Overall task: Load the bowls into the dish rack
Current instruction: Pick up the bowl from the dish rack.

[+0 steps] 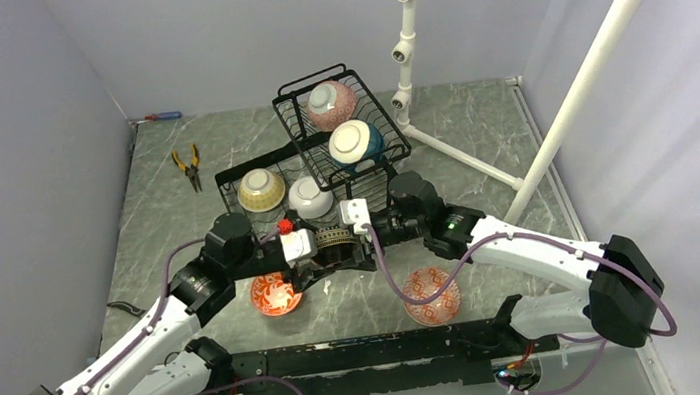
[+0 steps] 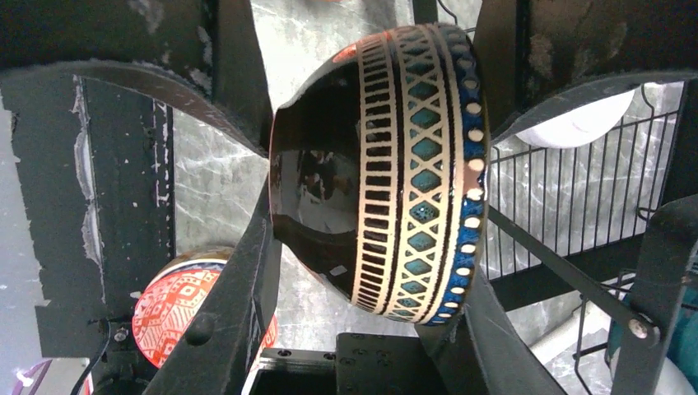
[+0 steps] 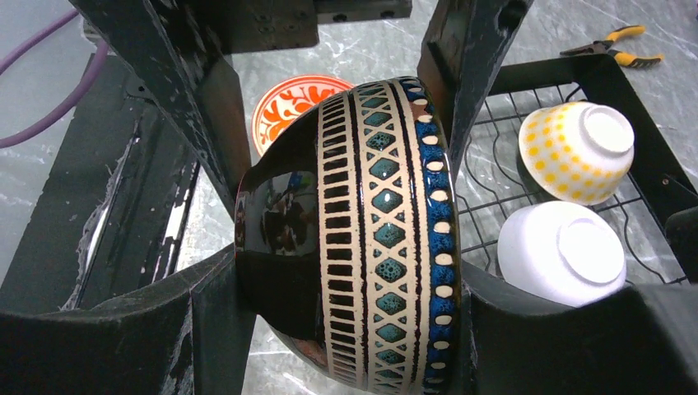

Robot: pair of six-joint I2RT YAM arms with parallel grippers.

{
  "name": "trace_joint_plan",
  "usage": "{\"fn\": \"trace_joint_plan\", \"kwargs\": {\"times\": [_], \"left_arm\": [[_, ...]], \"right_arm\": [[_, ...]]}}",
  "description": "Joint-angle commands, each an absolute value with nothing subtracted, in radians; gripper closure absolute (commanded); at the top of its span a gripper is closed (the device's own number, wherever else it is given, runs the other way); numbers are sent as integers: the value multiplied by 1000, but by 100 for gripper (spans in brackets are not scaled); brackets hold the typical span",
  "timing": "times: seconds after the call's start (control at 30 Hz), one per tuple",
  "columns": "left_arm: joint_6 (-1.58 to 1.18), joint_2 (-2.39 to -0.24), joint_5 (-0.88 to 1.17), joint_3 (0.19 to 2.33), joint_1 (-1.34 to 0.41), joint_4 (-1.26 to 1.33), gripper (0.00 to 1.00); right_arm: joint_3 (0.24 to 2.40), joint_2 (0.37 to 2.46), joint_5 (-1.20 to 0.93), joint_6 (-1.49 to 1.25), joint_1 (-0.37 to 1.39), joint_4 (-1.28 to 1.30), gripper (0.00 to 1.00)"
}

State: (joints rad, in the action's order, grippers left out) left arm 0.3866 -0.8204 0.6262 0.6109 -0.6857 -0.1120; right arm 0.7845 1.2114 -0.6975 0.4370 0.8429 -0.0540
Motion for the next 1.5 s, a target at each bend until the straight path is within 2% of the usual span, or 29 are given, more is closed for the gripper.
{"fn": "trace_joint_plan", "kwargs": {"times": [0.0,0.1,0.23,0.27,0.3,0.4,0.47,0.6,0.67,0.7,0.73,1.2,1.47], "left_arm": [[401,-847,635,621,-701,-55,27],[421,-862,643,643,-704,-92,45],[439,-871,641,670,-703,-163,95],[429,-871,634,673,-704,-168,97],[417,-871,628,674,-704,-167,97],[396,-867,632,668,-704,-162,97],[373,-864,621,661,-704,-150,97],[331,-848,581,640,-704,-136,97],[306,-834,555,622,-704,-123,97],[299,-826,547,613,-704,-115,97],[291,-817,539,604,-704,-105,97],[84,-799,373,563,-670,-48,97],[-187,-854,550,586,-446,36,97]], "right_arm": [[854,1207,-750,429,840,-132,100],[850,1206,-742,431,840,-129,100],[836,1200,-719,434,840,-133,100],[833,1198,-712,435,841,-133,100],[831,1198,-707,434,840,-136,93],[824,1199,-708,438,840,-143,84],[819,1198,-705,434,841,-150,72],[793,1184,-675,430,841,-167,40],[773,1173,-656,424,840,-185,21],[763,1164,-646,421,841,-195,6],[752,1157,-637,418,840,-205,1],[706,1083,-593,402,840,-217,0],[683,1048,-554,391,840,-209,0]]}}
